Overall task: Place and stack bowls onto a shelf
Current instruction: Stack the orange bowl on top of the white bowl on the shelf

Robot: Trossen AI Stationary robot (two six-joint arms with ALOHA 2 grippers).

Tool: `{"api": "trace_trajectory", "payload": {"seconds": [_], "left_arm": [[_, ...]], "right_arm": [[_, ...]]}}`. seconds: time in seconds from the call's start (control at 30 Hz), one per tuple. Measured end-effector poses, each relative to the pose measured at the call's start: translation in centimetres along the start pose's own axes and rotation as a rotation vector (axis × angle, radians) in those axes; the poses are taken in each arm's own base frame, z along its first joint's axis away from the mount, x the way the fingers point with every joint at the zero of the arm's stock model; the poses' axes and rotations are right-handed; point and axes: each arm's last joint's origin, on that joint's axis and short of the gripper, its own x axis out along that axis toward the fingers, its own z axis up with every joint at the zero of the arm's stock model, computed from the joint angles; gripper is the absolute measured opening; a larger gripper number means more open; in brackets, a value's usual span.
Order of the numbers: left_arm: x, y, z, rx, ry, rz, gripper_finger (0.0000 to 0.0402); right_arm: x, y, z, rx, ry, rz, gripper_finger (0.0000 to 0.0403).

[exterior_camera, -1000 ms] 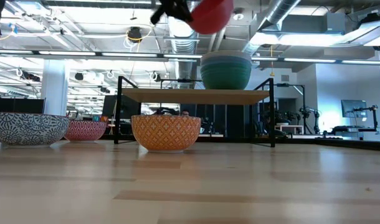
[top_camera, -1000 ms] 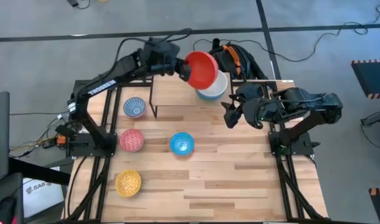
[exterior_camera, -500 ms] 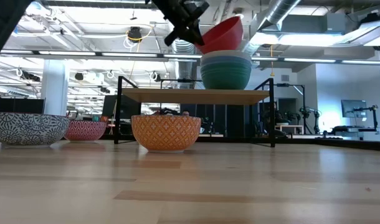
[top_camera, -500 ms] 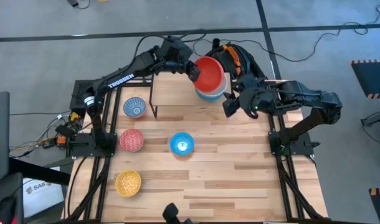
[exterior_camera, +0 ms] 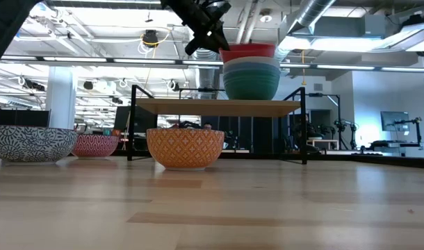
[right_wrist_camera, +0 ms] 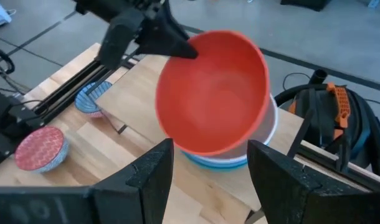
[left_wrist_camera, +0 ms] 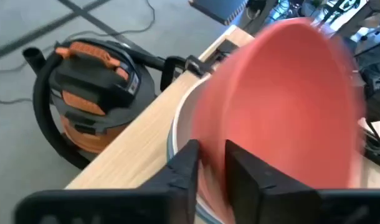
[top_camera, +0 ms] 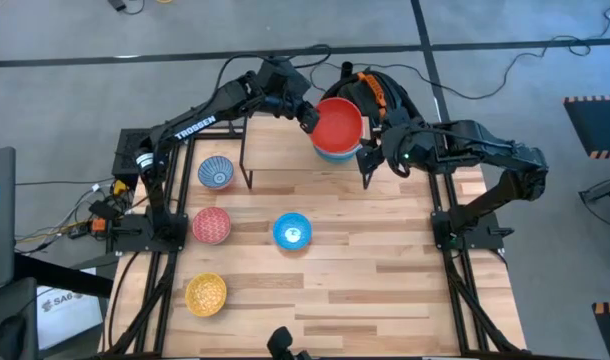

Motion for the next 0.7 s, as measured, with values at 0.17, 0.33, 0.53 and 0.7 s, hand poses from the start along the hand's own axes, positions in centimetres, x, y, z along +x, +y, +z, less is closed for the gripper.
{"api": "trace_trajectory", "payload": {"seconds": [0.17, 0.33, 0.53, 0.7], "left_arm": [[-0.2, -0.1, 0.0, -0.005, 0.001, 0.002, 0.0130], [-1.9, -0.3, 0.5, -0.005, -0.023, -0.006, 0.0177], [-6.6, -0.8, 1.4, 0.005, -0.082, 0.038, 0.0194], [-11.9, -0.8, 1.6, 0.023, -0.122, 0.158, 0.0194]], "right_arm": [[0.6, -0.6, 0.6, -0.028, -0.009, -0.029, 0.0228], [2.2, -1.9, 2.6, -0.097, -0.073, -0.073, 0.0228], [6.5, -2.9, 6.5, -0.179, -0.162, 0.106, 0.0228], [12.6, -4.8, 7.6, -0.154, -0.182, 0.292, 0.0222]]}}
